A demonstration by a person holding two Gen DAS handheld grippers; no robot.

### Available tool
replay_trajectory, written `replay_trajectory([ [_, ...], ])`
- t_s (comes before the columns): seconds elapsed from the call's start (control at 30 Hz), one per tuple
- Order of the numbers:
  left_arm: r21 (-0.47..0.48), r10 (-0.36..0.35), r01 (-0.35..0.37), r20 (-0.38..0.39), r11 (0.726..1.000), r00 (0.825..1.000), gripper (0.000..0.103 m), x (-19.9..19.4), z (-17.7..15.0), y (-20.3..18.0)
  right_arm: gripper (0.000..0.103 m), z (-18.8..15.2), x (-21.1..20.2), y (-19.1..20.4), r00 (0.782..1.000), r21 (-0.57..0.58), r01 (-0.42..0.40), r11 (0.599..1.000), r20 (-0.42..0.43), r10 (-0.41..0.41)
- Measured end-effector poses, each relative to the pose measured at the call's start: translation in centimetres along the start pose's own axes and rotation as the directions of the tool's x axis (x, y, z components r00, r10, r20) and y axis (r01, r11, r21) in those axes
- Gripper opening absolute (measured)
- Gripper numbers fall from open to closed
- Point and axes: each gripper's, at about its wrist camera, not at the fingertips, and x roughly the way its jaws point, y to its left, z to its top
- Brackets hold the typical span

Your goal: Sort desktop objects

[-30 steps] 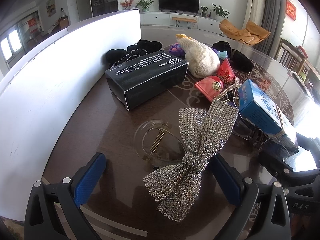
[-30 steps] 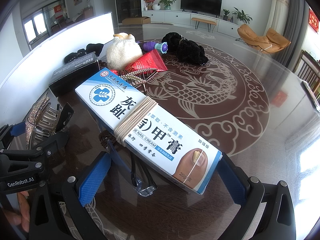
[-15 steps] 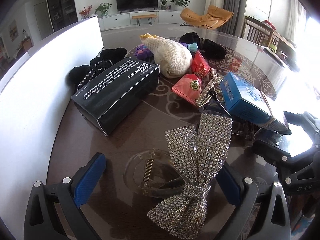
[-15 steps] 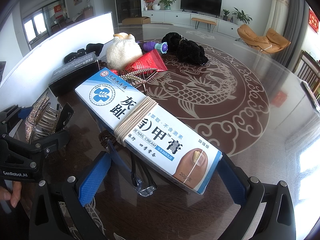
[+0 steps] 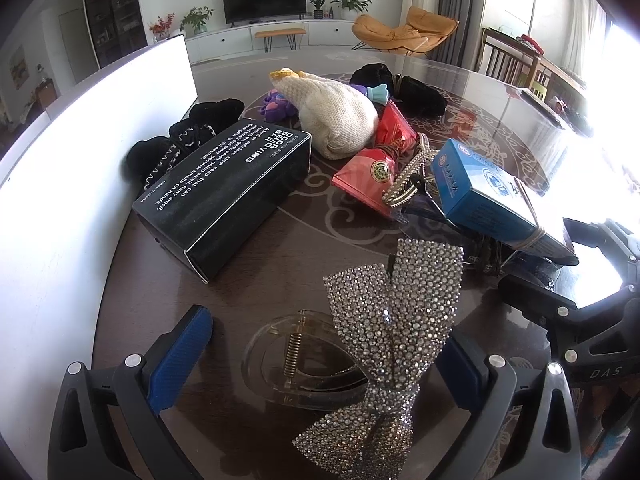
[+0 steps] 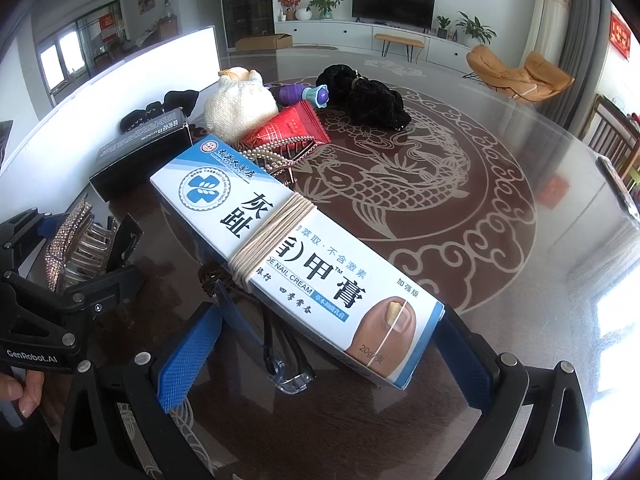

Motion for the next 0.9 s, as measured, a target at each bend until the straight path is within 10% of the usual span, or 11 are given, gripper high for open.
replay_trajectory([
  [0.67, 0.0, -0.001, 0.001, -0.007, 1.0, 1.0, 0.103, 0.0, 0.1, 0.2, 0.103, 0.0, 0.0, -0.1, 1.0, 0.02, 0.005, 1.0, -0.001, -0.005],
  [0.9, 0.031, -0.025, 0.025, -0.005, 0.999, 1.0, 0.103, 1.9, 2.9, 1.5, 0.103, 1.1, 0.6, 0.4, 0.989, 0.203, 0.146, 0.968, -0.018, -0.145],
])
